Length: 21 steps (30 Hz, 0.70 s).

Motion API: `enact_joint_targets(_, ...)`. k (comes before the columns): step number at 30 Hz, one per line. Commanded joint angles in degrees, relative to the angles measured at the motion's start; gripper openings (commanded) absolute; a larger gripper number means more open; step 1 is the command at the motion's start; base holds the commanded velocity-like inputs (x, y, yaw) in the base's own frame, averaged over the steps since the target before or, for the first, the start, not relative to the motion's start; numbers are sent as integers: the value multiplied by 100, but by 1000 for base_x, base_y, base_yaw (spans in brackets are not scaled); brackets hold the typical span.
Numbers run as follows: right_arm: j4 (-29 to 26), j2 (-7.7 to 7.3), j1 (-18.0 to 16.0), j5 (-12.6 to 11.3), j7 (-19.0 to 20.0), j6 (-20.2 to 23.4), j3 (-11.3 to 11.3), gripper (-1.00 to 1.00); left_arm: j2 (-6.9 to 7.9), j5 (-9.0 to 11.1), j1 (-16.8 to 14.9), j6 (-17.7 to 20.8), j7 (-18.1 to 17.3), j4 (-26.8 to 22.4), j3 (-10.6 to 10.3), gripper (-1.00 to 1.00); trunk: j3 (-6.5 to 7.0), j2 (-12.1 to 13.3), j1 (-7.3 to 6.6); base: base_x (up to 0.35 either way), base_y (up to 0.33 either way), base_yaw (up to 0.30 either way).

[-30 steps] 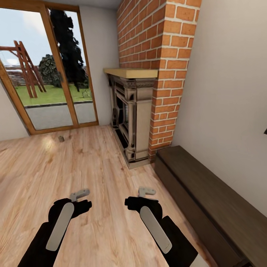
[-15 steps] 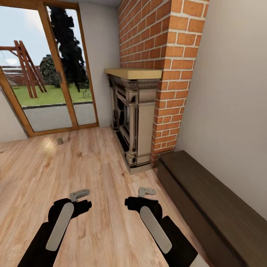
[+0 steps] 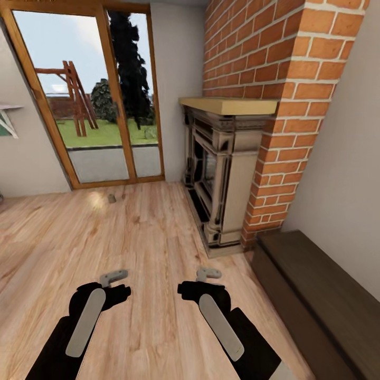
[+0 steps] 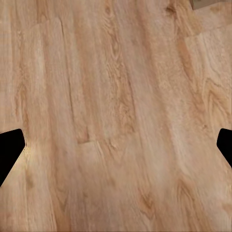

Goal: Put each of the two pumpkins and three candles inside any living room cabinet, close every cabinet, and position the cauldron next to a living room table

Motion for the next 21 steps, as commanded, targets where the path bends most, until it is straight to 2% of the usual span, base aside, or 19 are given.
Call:
enact_joint_targets(1,-8,-2,-5,-52,-59,7,7,100,3,58,-5,10,59,-4,-10,100,-6,-3,3,303,118,289)
enact_joint_targets(21,-14,-7,-5,-49,-67,7,8,100,16,80,-5,10,59,47,25,100,-6,-3,3,303,116,289)
